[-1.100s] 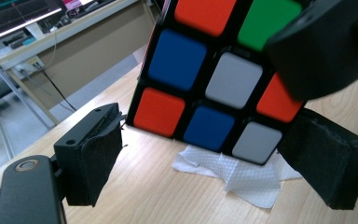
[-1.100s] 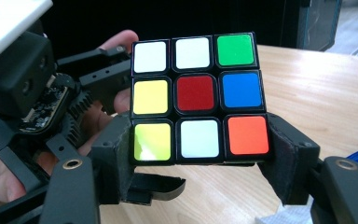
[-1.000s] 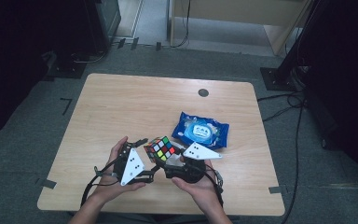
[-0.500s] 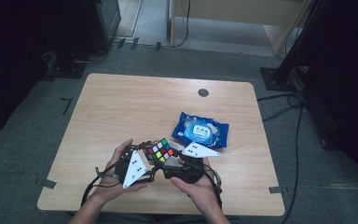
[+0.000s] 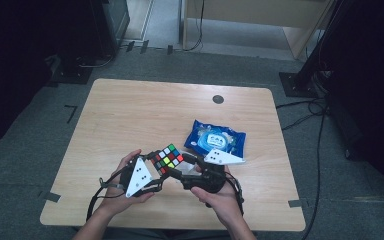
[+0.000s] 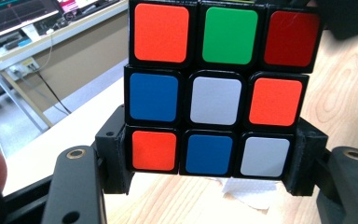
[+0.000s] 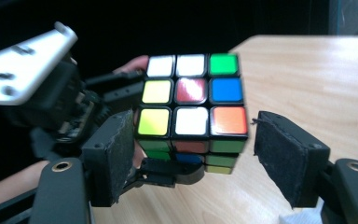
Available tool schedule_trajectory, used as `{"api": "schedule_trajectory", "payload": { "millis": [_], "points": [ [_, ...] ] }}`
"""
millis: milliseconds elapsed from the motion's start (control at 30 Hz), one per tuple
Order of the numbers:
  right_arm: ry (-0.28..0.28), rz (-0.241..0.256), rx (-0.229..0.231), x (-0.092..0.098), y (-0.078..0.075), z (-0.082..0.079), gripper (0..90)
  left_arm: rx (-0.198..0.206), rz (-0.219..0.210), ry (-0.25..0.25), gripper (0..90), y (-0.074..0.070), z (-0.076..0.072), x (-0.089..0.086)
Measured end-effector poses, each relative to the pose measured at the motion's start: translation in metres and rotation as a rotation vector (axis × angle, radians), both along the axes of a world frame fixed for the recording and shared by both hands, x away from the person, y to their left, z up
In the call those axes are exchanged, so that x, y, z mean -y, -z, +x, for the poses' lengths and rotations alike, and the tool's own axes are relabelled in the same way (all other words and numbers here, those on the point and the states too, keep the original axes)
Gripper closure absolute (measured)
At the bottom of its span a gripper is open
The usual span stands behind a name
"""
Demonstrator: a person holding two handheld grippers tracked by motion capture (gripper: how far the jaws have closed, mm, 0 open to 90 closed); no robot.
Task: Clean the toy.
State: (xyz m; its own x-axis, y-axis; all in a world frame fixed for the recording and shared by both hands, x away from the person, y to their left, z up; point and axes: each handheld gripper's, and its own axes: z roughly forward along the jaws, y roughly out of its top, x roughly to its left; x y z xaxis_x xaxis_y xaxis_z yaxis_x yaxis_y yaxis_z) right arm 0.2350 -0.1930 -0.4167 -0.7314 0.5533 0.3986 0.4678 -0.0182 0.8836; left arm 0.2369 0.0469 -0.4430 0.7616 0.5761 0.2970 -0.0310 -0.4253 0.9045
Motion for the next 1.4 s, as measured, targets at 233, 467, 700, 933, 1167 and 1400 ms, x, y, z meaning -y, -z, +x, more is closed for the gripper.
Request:
{"api": "schedule_trajectory", "payload": {
  "millis": [233, 467, 700, 933, 1167, 1400],
  "points": [
    [0.043, -0.096, 0.106, 0.028, 0.007, 0.009, 31.4, -0.029, -0.032, -0.023, 34.1, 0.000, 0.008, -0.016],
    [0.012, -0.313, 0.095, 0.028, 0.054, 0.023, 33.2, -0.042, -0.056, -0.012, 34.1, -0.001, 0.010, -0.021],
    [0.143, -0.436, 0.019, 0.010, 0.082, 0.036, 30.8, -0.048, -0.048, 0.000, 34.1, 0.002, 0.008, -0.017],
    [0.183, -0.518, -0.035, 0.007, 0.102, 0.041, 39.0, -0.086, -0.065, 0.032, 34.1, 0.004, 0.008, -0.016],
    [0.171, -0.525, -0.042, 0.009, 0.105, 0.042, 50.9, -0.094, -0.074, 0.034, 34.2, 0.004, 0.008, -0.017],
    [0.201, -0.533, -0.048, 0.012, 0.105, 0.042, 67.6, -0.101, -0.080, 0.036, 34.2, 0.004, 0.008, -0.018]
  ]
}}
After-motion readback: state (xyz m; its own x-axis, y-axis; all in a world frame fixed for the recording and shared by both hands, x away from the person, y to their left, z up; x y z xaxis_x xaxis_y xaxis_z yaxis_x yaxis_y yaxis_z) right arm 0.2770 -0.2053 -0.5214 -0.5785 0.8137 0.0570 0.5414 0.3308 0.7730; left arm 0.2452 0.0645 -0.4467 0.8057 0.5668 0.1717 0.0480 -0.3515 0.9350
